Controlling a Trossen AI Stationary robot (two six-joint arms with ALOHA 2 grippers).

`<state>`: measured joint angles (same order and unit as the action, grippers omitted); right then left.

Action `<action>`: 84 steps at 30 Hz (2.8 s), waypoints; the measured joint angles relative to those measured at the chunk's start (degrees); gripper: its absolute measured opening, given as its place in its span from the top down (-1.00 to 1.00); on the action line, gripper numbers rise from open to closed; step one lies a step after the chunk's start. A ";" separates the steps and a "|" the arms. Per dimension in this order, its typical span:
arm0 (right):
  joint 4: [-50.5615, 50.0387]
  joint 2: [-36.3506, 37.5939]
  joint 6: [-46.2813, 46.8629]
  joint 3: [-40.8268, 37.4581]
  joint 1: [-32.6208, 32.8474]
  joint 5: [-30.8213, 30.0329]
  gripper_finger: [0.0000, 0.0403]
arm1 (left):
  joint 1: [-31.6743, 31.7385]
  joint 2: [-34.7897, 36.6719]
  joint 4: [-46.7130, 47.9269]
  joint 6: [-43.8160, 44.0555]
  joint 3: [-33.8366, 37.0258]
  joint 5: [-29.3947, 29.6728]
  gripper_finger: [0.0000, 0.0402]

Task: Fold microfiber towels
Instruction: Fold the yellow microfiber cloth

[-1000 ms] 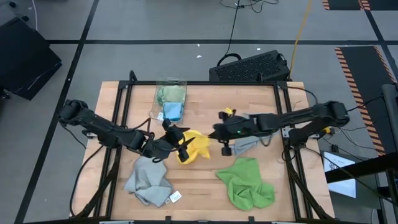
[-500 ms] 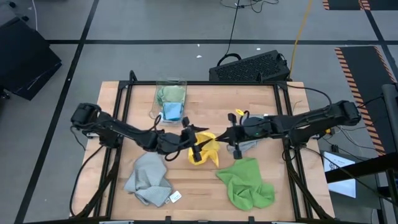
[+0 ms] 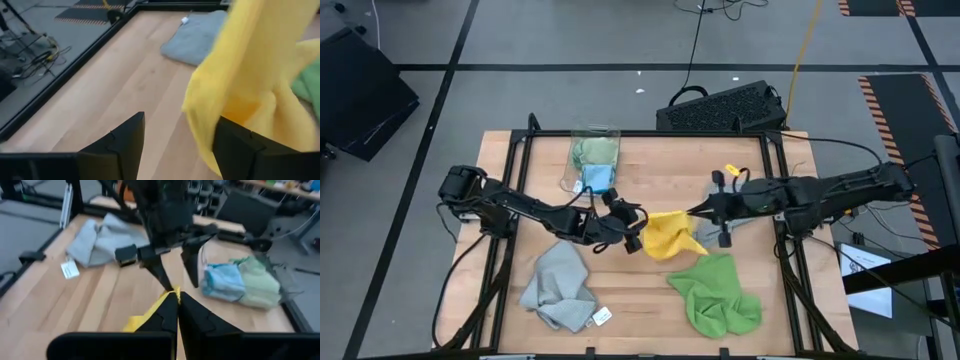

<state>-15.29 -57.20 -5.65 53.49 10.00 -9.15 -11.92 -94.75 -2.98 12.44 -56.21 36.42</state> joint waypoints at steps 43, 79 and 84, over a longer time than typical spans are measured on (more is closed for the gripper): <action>-3.02 7.68 3.07 0.07 -0.28 -1.31 1.00 | 4.33 -24.72 -31.51 0.01 -3.98 -10.67 -0.05; -6.89 7.68 4.59 0.07 -0.26 -1.08 1.00 | 6.58 -25.12 -26.54 -2.70 -4.87 -10.79 0.50; -7.93 7.69 5.02 0.09 -0.26 -1.07 1.00 | 6.45 -24.01 -25.24 -2.26 -4.81 -10.41 0.53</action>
<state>-23.22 -49.51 -0.63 53.58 9.74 -10.22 -5.48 -118.76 -28.22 10.17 -61.02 26.02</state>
